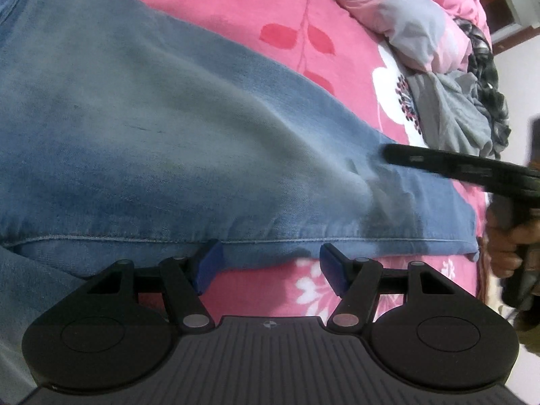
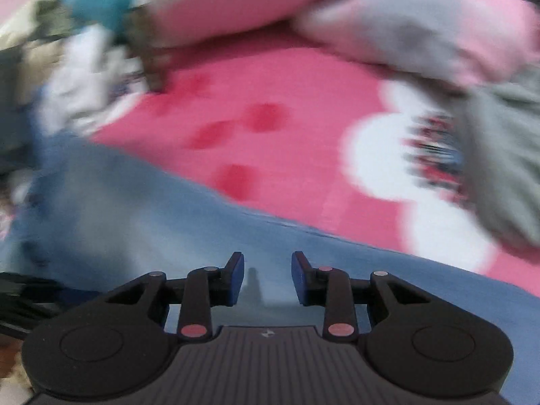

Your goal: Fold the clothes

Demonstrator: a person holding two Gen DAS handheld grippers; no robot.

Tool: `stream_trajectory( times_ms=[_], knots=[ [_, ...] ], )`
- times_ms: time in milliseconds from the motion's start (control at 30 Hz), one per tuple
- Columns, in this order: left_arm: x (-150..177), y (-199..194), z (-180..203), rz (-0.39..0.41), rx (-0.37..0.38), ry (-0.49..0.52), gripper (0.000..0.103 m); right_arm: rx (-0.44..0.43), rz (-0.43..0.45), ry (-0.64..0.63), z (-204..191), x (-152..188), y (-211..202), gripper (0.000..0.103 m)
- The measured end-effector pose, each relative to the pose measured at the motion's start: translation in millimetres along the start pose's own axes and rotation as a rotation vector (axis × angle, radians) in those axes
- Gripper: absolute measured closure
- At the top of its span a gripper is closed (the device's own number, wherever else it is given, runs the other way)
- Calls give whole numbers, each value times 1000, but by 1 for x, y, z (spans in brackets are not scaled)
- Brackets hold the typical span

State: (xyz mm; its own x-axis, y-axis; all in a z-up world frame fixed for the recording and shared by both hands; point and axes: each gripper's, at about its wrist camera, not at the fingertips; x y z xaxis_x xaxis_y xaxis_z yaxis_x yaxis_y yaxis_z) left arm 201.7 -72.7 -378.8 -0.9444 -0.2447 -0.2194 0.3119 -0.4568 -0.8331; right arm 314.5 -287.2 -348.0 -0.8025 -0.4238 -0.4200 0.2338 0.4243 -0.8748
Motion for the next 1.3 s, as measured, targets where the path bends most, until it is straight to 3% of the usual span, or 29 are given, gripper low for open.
stream_trajectory(
  times_ms=[67, 100, 167, 233, 300, 467, 567, 600, 700, 800, 900, 967, 1067, 1133, 1233, 1300],
  knots=[
    [0, 0, -1, -2, 8, 8, 39, 28, -36, -41, -9, -5, 31, 72],
    [0, 0, -1, -4, 11, 13, 39, 47, -36, -35, -7, -9, 44, 84],
    [-1, 0, -2, -8, 21, 19, 39, 81, -1, 58, 10, -22, 59, 90],
    [-1, -1, -5, -10, 36, 21, 38, 71, 21, 153, 17, -31, 52, 88],
    [-1, -1, -7, -12, 51, 19, 38, 82, 54, 136, 8, -31, 38, 86],
    [0, -2, -12, -5, 79, -1, 38, -72, 27, -27, -36, -32, 38, 87],
    [2, -2, -13, -3, 87, 10, 38, 14, 5, -90, -50, -41, 82, 90],
    [2, -3, -13, -3, 90, 19, 38, 38, 25, -65, -47, -47, 93, 94],
    [2, -5, -15, -3, 105, 27, 38, 78, 120, 81, -31, -73, 88, 91],
    [1, -13, -18, 4, 127, 11, 38, -19, 138, 62, -39, -77, 67, 91],
    [0, -29, -22, 32, 171, 2, 37, -167, 41, -101, -68, -69, 63, 91],
    [-2, -41, -27, 60, 207, -5, 37, -217, -27, -181, -83, -64, 75, 91],
    [-5, -44, -34, 76, 177, -7, 37, -145, -27, -197, -86, -70, 108, 94],
    [-7, -38, -41, 58, 132, -10, 37, -132, 28, -98, -81, -82, 117, 94],
    [-4, -32, -50, 27, 131, -23, 37, -63, 130, -10, -76, -90, 101, 91],
    [-2, -31, -49, 13, 130, 7, 37, -56, 123, -6, -72, -79, 82, 91]
  ],
)
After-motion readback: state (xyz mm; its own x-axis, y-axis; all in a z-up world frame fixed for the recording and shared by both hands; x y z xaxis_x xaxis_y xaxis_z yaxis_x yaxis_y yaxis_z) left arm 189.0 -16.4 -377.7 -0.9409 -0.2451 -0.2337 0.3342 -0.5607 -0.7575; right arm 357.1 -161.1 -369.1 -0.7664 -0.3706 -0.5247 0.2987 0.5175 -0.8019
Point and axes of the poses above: each gripper's, at about its wrist camera, not at the fingertips, and y roughly the way its jaws point, z to its right, x to its underside
